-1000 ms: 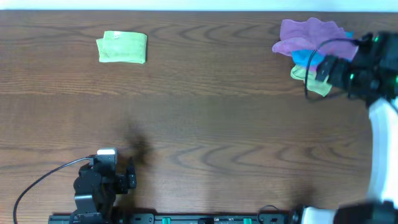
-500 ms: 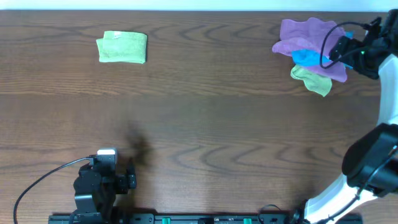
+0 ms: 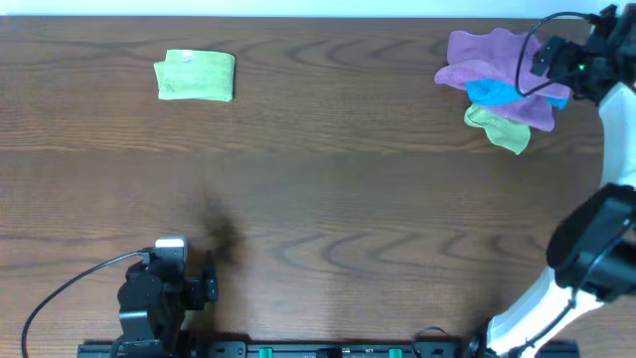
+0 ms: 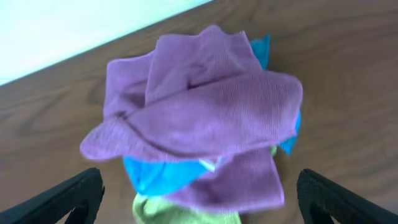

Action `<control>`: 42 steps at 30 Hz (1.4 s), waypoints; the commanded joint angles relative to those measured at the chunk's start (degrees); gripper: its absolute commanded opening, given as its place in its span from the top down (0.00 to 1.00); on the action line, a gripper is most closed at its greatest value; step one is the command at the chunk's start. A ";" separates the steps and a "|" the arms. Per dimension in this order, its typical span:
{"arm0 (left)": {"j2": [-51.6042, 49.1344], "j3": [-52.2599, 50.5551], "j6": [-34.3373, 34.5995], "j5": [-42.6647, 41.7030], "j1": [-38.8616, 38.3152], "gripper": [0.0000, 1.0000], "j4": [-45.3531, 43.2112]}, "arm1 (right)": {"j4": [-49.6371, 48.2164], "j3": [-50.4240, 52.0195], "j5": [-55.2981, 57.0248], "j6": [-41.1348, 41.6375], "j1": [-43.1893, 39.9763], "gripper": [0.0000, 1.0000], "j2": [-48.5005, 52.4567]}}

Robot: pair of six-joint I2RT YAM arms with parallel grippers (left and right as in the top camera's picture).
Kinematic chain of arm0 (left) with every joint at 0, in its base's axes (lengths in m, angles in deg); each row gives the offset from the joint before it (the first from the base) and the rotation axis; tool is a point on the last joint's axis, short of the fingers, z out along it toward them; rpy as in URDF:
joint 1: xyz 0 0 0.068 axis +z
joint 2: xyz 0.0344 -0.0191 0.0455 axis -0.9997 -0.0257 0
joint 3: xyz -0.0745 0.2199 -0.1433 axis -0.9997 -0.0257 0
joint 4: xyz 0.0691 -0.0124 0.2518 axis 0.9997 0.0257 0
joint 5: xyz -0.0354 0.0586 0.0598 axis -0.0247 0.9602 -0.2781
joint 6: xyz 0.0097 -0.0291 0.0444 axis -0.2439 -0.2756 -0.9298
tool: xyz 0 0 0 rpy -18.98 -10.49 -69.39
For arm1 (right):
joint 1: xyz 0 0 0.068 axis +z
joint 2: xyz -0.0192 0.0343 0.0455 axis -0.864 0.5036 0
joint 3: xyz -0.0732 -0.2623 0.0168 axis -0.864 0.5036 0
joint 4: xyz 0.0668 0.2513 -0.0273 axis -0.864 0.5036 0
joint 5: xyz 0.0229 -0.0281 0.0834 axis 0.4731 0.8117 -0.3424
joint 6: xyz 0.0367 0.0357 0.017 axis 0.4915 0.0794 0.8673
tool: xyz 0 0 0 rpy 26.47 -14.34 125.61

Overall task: Fold the cloth
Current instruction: 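Reach the right gripper to the cloth pile and grasp the purple cloth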

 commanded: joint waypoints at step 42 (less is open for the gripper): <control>0.37 0.11 -1.18 0.04 0.09 0.05 0.20 | -6.80 -0.79 -3.65 -1.27 4.04 0.98 4.28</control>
